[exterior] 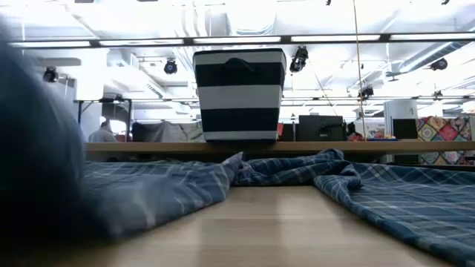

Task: Fold Laundry from Bin
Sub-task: Fold the blue patterned pants

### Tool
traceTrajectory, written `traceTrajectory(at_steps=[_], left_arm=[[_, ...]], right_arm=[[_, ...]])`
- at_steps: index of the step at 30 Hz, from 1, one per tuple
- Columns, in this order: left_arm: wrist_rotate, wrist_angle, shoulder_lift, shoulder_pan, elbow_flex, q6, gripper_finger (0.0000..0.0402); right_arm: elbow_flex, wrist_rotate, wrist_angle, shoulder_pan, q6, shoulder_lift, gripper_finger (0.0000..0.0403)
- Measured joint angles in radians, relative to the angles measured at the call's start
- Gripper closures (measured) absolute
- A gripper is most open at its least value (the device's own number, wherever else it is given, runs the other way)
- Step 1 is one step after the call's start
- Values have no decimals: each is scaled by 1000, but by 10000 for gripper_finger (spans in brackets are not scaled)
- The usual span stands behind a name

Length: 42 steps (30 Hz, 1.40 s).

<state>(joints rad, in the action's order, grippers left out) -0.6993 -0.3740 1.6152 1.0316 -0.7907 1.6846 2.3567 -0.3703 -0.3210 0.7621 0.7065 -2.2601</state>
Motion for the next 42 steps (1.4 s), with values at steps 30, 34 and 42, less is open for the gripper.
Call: traceTrajectory(at_steps=[30, 34, 42], left_arm=[[170, 86, -69, 11, 178, -129, 189], [131, 77, -16, -15, 137, -163, 189], [93, 53, -70, -168, 208, -266, 189]], right_arm=[[-7, 31, -1238, -457, -54, -218, 179], [-58, 43, -1183, -529, -129, -185, 179], [-55, 209, -815, -490, -86, -55, 179]])
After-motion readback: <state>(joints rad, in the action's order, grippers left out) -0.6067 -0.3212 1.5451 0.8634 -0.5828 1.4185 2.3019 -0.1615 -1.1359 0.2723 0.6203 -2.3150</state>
